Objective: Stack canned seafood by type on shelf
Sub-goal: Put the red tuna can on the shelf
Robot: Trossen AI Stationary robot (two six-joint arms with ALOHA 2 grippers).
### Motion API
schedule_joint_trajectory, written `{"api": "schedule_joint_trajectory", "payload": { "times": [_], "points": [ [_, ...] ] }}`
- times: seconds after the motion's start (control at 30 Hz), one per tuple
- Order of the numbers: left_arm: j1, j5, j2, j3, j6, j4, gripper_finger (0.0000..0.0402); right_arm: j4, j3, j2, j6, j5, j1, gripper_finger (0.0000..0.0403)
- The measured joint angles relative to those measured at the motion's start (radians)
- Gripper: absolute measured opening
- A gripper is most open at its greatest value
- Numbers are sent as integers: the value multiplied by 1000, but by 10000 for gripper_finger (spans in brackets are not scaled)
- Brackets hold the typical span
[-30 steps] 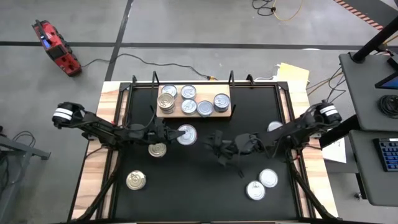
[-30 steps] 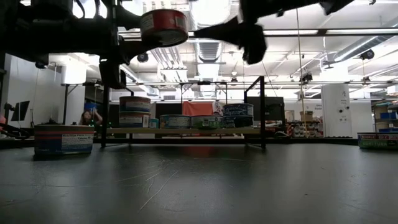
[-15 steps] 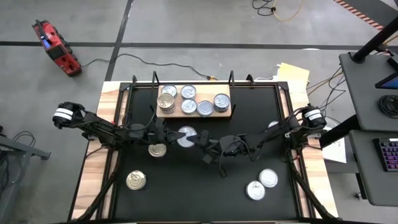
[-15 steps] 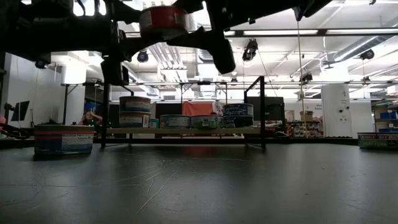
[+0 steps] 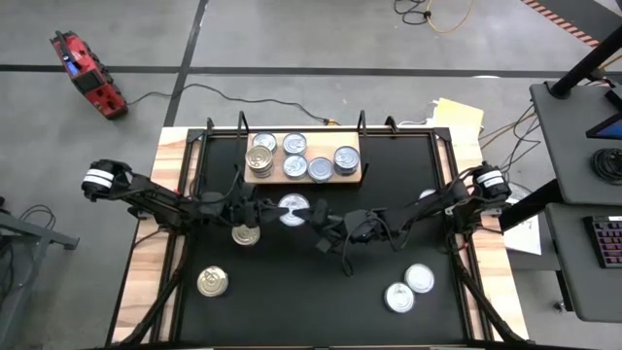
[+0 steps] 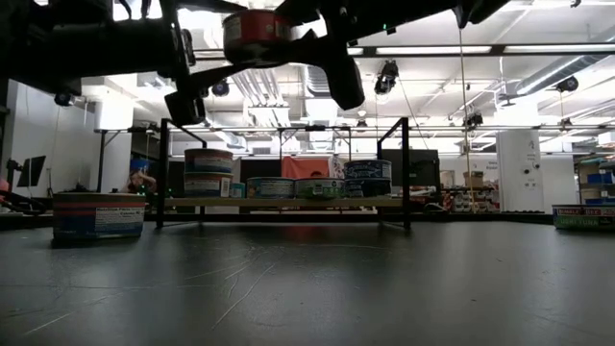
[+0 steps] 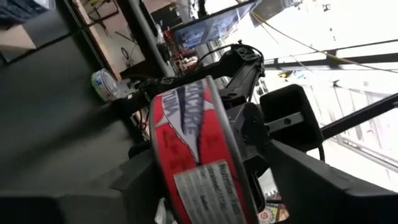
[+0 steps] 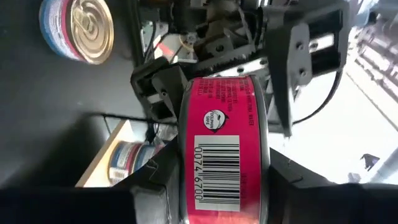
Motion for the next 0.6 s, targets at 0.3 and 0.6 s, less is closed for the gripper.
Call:
{"api": "schedule_joint_trajectory", "payload": {
  "times": [0.3,0.6],
  "points": [
    [6,4,-18,1,88,34,327,-10,-11,-66,77,75,-27,130],
    [7,27,-32,1,546,74,324,-4,-22,-127,175,85,-82,127]
  ]
}}
